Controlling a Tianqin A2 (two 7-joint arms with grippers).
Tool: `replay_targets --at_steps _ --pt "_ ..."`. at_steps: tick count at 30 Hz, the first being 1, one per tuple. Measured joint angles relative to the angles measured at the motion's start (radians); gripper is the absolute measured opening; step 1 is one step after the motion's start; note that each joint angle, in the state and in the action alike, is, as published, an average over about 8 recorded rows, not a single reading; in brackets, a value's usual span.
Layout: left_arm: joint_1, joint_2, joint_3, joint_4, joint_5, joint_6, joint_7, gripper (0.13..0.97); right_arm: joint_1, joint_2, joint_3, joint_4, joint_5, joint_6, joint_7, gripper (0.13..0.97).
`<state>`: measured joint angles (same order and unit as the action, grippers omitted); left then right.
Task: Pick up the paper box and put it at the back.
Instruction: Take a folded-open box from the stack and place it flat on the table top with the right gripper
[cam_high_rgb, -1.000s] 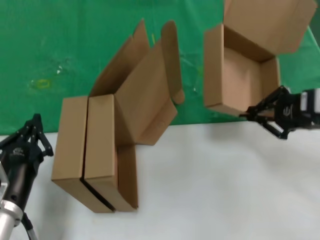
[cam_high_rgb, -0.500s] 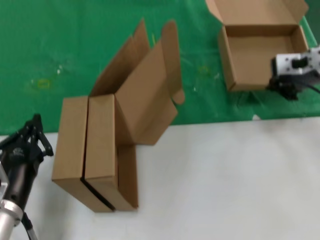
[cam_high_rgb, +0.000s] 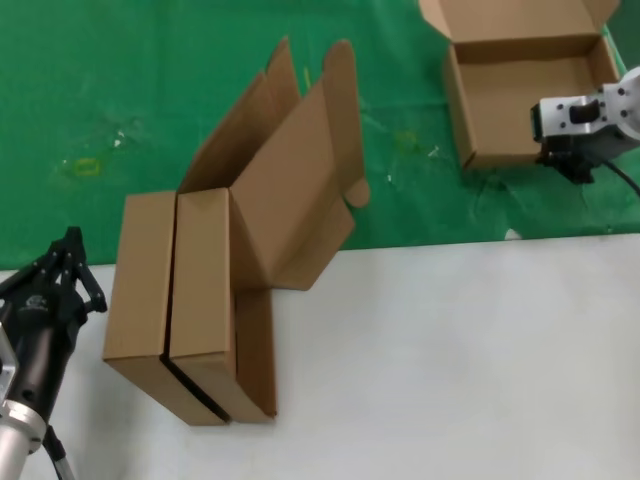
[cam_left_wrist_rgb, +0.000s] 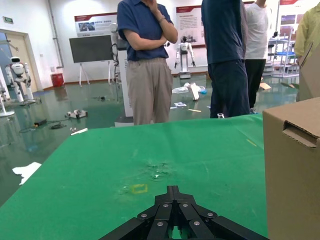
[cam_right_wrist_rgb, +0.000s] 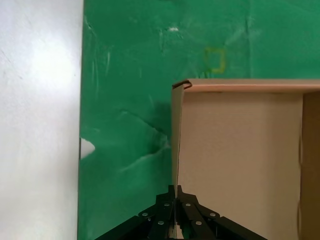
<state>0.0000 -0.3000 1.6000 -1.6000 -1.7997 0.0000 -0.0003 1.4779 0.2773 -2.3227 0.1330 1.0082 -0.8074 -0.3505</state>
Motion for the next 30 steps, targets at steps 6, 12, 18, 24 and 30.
replay_targets --at_steps 6,12,18,24,30 --pt "0.000 0.000 0.000 0.000 0.000 0.000 0.000 0.144 0.030 -0.014 0.011 -0.089 0.019 0.037 -0.057 0.148" --pt "0.000 0.000 0.000 0.000 0.000 0.000 0.000 0.144 0.034 -0.011 0.015 -0.113 0.031 0.048 -0.074 0.148" --pt "0.000 0.000 0.000 0.000 0.000 0.000 0.000 0.144 0.030 -0.011 0.019 -0.119 0.041 0.046 -0.076 0.148" --pt "0.000 0.000 0.000 0.000 0.000 0.000 0.000 0.144 0.024 -0.014 0.020 -0.119 0.048 0.029 -0.067 0.148" --pt "0.000 0.000 0.000 0.000 0.000 0.000 0.000 0.144 0.021 -0.014 0.017 -0.118 0.050 0.012 -0.061 0.148"
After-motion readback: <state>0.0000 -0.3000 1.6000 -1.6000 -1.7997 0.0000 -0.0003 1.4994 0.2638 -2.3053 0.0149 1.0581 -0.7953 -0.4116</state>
